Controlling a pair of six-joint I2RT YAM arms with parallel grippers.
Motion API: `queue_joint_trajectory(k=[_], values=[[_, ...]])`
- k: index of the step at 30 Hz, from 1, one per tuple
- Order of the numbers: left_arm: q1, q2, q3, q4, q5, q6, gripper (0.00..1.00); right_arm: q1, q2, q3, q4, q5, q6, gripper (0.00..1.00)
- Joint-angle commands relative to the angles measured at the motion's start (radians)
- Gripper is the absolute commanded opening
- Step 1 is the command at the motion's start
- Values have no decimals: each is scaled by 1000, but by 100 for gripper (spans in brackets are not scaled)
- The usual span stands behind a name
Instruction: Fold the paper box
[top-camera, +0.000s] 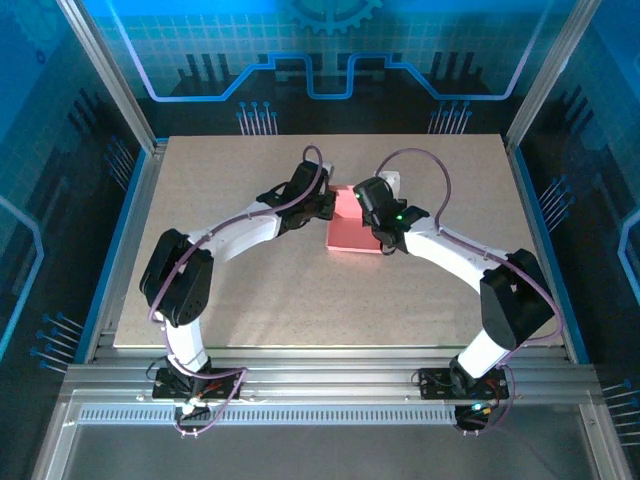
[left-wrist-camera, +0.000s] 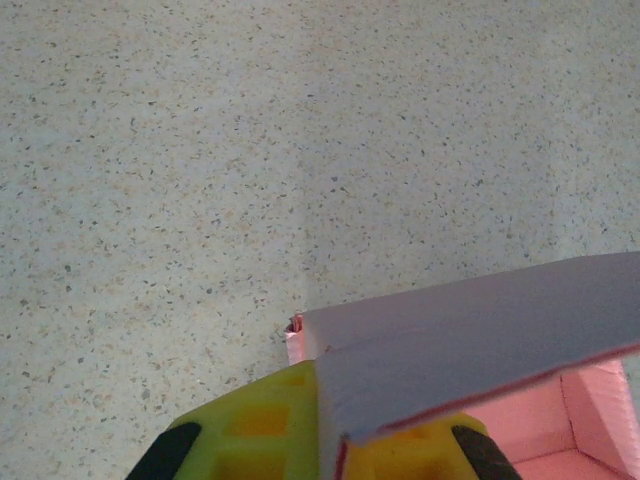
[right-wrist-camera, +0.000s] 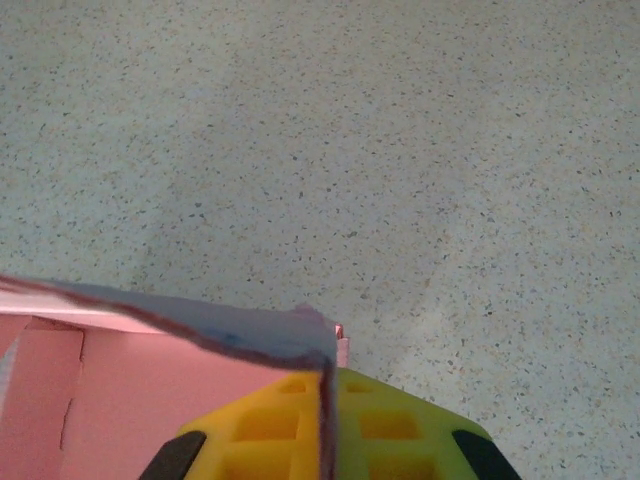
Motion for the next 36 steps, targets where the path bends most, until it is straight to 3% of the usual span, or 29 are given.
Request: queue_joint_trajectory(k=[1, 12, 36], values=[[-22, -59, -31, 80, -30, -71, 0, 23, 13, -19, 67, 10, 57, 0], [-58, -65, -150, 266, -176, -64, 0, 36, 17, -130, 270, 2, 50, 0], [-128, -38, -348, 568, -261, 19, 0, 50, 12, -353, 530, -31, 83, 0]])
